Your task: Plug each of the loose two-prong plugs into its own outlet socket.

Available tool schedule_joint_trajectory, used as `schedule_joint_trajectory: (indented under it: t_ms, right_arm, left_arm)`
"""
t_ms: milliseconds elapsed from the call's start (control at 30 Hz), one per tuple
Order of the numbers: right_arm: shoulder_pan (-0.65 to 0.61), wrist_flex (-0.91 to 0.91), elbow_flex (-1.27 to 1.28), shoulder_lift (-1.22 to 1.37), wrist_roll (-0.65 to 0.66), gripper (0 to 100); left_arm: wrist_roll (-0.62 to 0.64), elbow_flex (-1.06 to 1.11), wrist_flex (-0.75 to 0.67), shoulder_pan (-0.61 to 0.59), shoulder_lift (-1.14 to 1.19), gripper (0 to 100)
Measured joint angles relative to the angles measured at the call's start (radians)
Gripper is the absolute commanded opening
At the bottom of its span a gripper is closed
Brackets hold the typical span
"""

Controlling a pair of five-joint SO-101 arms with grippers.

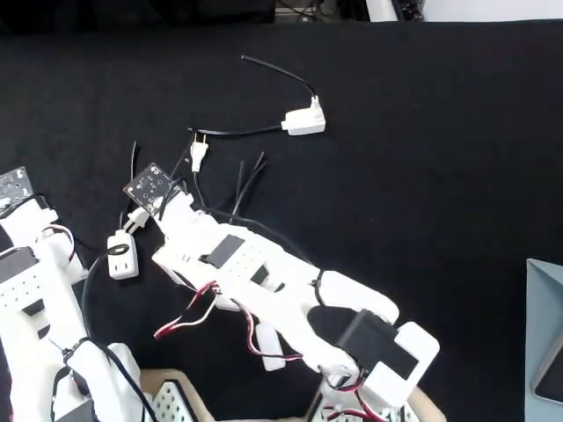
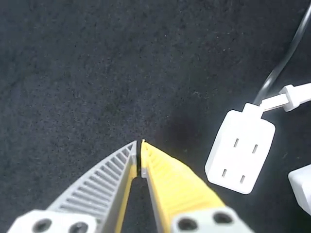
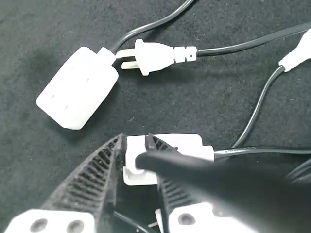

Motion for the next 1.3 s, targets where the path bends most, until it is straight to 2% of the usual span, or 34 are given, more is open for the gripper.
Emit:
schedule_joint_trajectory:
  t_ms: [133,300,567,1067,1300]
  right_arm:
    - [0.000,0.000,0.008,0.000,0.011,1.1]
    - [0.000,0.000,0.026,-0.002,0.124,1.1]
    - [-0.002,0.015,0.008,0.037,0.203,1.1]
    - [-0.002,0.072,-0.037,0.046,0.216,1.1]
    - [0.000,0.109,-0.028,-0.123,0.219,1.1]
  left_arm:
    - [0.000,0.000,0.000,0.000,0.000,3]
    - [0.000,0.000,0.000,0.000,0.000,3]
    - [0.000,0.000,0.000,0.000,0.000,3]
    - [0.000,0.000,0.000,0.000,0.000,3]
    - [0.000,0.015,-0.009,0.000,0.000,3]
